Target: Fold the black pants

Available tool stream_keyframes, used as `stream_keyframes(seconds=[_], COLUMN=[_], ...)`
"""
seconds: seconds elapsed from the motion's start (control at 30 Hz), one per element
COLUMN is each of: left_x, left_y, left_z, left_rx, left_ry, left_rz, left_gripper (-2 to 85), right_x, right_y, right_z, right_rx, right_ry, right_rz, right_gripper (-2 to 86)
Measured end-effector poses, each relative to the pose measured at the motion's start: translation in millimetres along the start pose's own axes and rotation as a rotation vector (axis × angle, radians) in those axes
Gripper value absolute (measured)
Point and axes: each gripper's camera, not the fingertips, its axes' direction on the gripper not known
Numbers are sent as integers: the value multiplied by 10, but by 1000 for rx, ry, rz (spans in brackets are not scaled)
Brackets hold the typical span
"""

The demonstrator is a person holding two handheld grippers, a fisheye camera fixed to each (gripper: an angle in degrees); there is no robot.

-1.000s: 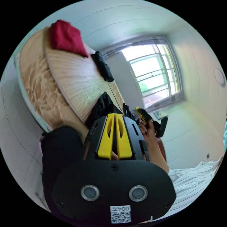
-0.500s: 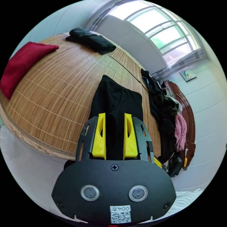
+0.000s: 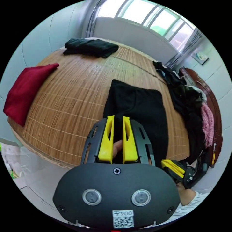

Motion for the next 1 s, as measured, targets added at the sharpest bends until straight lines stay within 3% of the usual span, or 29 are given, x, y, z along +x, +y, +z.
stream_keyframes(seconds=[0.07,0.23,0.37,0.47,0.57,0.67,0.73,0.8,0.87,1.0], left_x=[-263,-622,-525,-32,346,49,-196,-220,-198,-375], left_y=[138,383,724,908,947,1036,1125,1122,1149,1204], left_z=[191,30,-561,-742,-399,-1,14,-4,-22,-12], left_rx=[20,109,307,438,399,338,373,361,374,391], left_ry=[80,364,275,317,307,122,258,273,253,348], left_rz=[-106,-246,-281,-130,-19,-177,-262,-256,-208,-217], left_gripper=[33,33,14,6,3,1,1,1,1,1], right_x=[1,111,177,151,107,148,229,305,322,271], right_y=[-26,-80,-193,-293,-397,-507,-622,-799,-1189,-2089], right_z=[212,279,338,388,429,456,411,252,-1,14], right_rx=[-78,-52,-64,-76,-92,-109,-133,-90,29,27], right_ry=[4,-32,-56,-34,-1,-20,-101,-158,-138,-71], right_rz=[11,36,49,44,19,7,17,18,-62,-218], right_gripper=[1,-5,-6,-5,-3,6,23,65,74,72])
